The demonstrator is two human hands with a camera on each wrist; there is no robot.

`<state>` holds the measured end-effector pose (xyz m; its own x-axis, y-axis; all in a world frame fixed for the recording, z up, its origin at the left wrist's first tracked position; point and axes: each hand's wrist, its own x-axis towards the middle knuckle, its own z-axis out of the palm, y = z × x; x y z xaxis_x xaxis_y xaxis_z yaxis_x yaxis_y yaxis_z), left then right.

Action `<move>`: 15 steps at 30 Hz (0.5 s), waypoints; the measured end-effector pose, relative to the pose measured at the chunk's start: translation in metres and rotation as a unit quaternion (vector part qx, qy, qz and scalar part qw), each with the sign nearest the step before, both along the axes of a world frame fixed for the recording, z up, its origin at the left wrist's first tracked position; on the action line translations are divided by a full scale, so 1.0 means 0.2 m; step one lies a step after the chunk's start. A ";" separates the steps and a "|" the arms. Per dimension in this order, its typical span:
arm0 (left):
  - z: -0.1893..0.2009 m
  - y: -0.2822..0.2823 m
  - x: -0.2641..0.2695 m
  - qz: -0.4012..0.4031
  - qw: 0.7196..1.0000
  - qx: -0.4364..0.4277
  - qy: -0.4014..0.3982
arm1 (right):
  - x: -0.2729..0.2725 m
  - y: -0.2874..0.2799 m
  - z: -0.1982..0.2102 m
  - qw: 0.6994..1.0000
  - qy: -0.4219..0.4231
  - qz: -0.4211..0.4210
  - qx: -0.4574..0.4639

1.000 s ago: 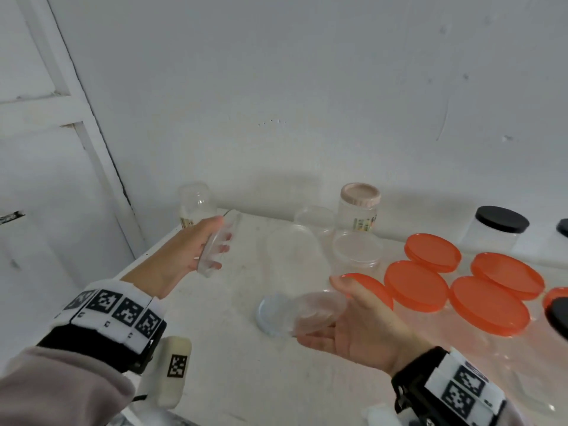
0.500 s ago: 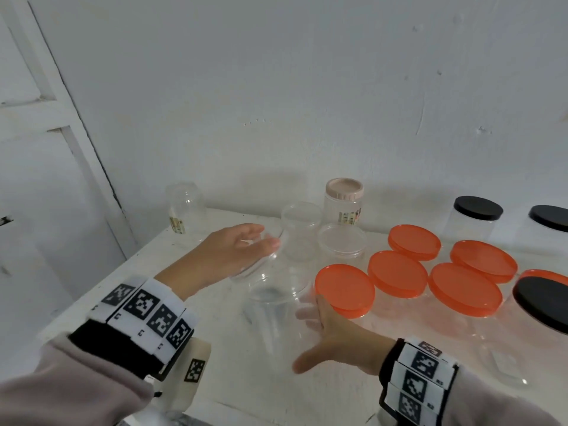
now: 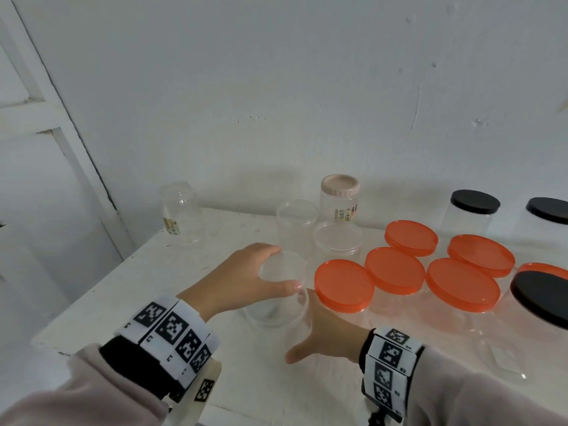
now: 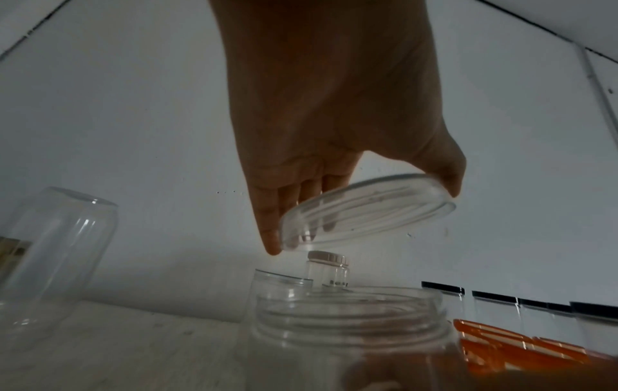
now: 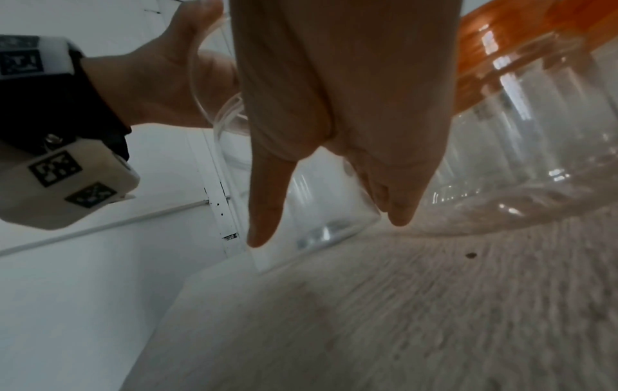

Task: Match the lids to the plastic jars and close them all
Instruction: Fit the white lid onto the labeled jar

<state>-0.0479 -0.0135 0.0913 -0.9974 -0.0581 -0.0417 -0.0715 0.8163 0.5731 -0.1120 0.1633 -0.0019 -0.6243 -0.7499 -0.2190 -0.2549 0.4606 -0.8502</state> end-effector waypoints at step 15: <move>-0.19 0.07 0.03 -0.013 0.999 -0.030 -0.005 | -0.03 -0.01 -0.05 0.997 -0.032 -0.013 -0.074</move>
